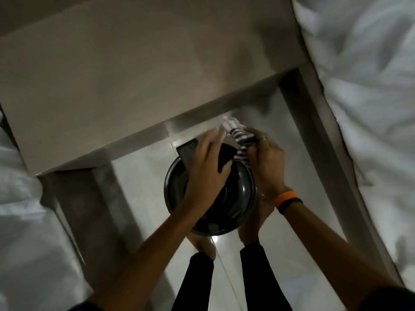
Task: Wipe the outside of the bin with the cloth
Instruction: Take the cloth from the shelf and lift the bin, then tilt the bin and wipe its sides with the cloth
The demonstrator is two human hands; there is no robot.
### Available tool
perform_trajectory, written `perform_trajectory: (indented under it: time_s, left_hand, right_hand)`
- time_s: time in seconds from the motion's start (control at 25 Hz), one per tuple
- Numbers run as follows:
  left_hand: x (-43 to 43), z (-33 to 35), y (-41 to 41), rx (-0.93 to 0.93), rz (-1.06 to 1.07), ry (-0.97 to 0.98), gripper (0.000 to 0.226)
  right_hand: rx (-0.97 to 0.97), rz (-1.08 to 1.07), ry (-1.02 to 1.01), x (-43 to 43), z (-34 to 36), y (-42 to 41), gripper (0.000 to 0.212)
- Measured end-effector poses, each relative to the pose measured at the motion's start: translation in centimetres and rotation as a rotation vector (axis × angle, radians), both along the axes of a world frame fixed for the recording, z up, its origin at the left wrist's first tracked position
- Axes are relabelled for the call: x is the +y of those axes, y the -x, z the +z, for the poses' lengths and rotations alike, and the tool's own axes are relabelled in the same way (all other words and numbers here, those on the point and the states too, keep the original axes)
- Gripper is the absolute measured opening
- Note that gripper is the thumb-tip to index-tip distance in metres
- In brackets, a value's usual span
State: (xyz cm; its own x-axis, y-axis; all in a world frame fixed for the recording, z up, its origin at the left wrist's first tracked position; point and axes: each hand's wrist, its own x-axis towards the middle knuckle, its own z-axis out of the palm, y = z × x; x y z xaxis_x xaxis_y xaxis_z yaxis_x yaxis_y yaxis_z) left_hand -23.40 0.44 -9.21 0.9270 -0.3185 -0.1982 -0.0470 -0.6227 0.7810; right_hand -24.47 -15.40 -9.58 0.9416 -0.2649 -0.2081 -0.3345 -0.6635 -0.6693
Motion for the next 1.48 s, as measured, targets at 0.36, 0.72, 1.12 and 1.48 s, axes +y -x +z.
perform_trajectory:
  time_s: [0.36, 0.72, 1.12, 1.48]
  left_hand:
    - [-1.3, -10.0, 14.2, 0.026, -0.432, -0.820, 0.144]
    - [4.0, -6.0, 7.0, 0.213, -0.037, -0.551, 0.156]
    - [6.0, -4.0, 6.8, 0.379, 0.052, -0.340, 0.152]
    - [7.9, -5.1, 6.0, 0.356, 0.002, -0.389, 0.152]
  right_hand:
    - [-0.097, -0.854, -0.467, -0.6, -5.7, 13.9, 0.031]
    - [0.224, -0.971, -0.460, 0.4, -8.2, 15.8, 0.036]
    - [0.304, -0.407, -0.244, 5.3, -18.0, 7.0, 0.048]
    - [-0.004, -0.108, -0.359, 11.7, -11.3, 7.9, 0.046]
